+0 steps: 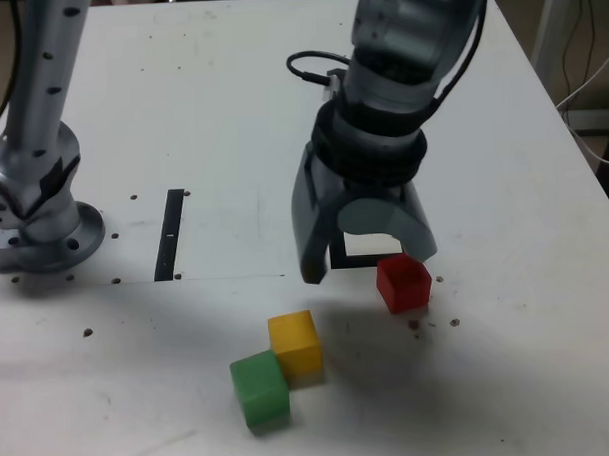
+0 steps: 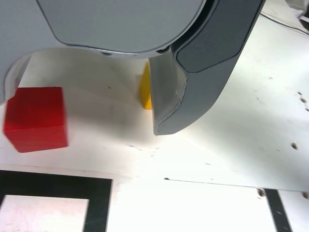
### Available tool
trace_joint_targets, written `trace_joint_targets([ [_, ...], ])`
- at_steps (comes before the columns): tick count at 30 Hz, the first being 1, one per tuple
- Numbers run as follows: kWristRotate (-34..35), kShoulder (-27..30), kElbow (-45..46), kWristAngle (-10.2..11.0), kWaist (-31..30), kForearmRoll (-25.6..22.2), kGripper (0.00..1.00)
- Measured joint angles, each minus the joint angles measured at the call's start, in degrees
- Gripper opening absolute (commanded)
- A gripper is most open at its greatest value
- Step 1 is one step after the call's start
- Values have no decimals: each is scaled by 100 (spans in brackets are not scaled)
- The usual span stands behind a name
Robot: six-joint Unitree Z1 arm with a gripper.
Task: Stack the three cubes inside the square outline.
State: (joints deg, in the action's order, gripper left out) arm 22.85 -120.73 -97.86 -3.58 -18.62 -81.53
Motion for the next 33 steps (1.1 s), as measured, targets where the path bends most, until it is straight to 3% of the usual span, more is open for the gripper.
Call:
trace_joint_targets([
  [20,28,-840,-630,14,115,101,90],
  [25,15,-1023,-809,-4,128,67,76],
  [30,7,-1105,-947,-77,172,24,47],
  [33,-57,-1169,-993,-86,173,70,35],
])
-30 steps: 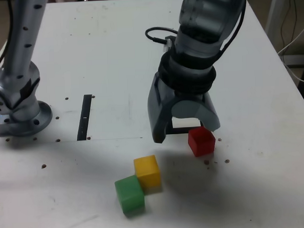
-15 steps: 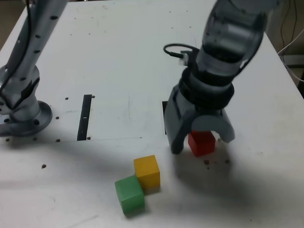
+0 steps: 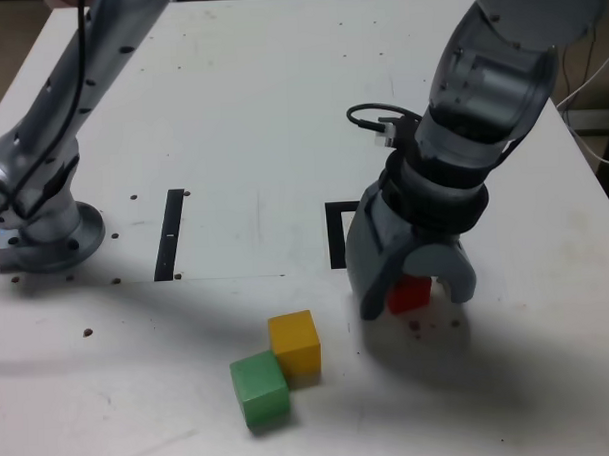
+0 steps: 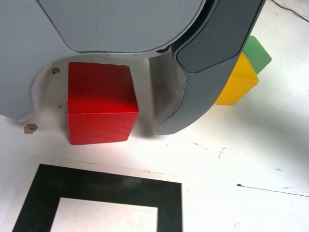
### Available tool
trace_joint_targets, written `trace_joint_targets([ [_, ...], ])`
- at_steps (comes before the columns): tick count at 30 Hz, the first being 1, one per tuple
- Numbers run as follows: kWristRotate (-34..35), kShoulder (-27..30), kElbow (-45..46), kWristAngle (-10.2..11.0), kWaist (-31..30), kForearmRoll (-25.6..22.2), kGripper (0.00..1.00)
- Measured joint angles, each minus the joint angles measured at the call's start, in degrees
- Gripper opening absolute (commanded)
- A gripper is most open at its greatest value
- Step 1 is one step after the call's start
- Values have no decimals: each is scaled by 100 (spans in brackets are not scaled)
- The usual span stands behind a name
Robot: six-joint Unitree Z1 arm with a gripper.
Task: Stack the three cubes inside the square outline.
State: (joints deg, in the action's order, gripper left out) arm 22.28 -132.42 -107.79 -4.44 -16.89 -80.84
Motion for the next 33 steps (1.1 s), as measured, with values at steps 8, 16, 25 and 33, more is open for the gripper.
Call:
trace_joint_targets([
  [8,-137,-45,-41,4,1,86,32],
  [16,-137,-47,-41,11,1,62,32],
  [25,-362,-31,-41,143,11,-38,32],
  [33,-902,513,336,466,186,-55,32],
])
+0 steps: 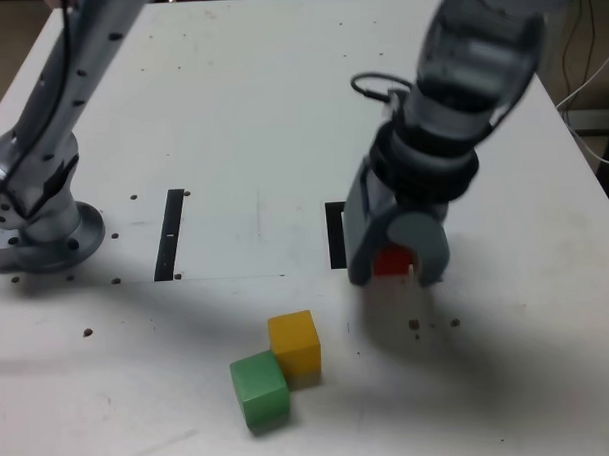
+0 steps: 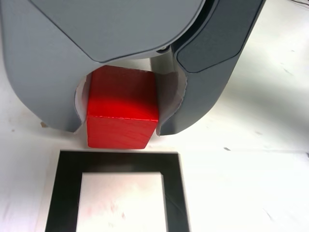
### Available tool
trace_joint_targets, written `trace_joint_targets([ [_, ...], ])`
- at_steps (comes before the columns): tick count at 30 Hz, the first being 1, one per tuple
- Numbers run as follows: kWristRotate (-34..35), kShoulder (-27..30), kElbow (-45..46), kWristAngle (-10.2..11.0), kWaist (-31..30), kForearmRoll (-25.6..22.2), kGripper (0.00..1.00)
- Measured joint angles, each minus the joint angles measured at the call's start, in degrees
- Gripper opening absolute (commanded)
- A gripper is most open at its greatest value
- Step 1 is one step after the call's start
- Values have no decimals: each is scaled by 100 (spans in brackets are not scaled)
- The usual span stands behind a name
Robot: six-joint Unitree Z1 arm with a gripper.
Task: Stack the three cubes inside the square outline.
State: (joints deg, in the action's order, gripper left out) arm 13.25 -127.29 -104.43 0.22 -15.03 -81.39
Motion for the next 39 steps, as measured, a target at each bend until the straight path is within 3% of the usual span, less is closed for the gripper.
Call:
trace_joint_targets([
  [7,-580,459,518,197,383,87,32],
  [15,-1138,531,720,299,717,283,32],
  [24,-1509,530,815,225,858,508,32],
  [39,-1560,490,1290,50,912,994,32],
])
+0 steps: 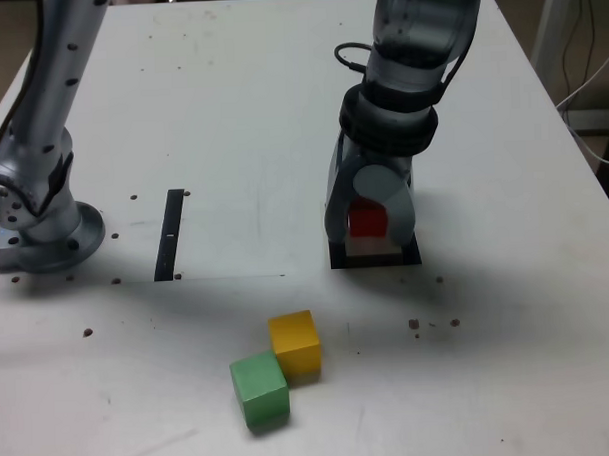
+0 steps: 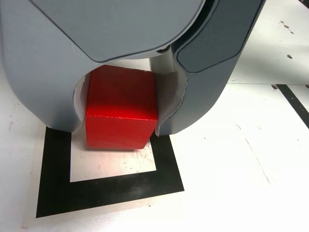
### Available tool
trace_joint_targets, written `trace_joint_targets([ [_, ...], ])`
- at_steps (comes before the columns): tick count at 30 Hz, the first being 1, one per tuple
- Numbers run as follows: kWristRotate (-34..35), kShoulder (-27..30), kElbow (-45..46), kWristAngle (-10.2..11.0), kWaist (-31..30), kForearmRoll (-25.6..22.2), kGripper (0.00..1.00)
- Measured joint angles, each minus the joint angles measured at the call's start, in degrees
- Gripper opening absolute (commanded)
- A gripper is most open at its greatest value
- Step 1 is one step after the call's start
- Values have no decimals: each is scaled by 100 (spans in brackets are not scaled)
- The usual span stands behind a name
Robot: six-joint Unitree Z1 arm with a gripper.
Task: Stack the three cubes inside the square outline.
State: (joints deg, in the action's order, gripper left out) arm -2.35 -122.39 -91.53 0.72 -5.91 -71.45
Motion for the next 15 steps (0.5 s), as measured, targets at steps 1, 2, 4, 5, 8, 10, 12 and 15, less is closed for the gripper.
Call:
trace_joint_targets([
  [1,0,-14,4,-11,0,10,32],
  [2,0,-28,9,-21,0,19,32],
  [4,0,-52,23,-39,0,36,32],
  [5,0,-61,28,-44,0,46,32],
  [8,0,-77,42,-54,0,75,44],
  [10,-8,-85,79,-71,0,104,62],
  [12,-27,-91,118,-92,0,134,81],
  [15,-45,-93,169,-137,0,193,98],
])
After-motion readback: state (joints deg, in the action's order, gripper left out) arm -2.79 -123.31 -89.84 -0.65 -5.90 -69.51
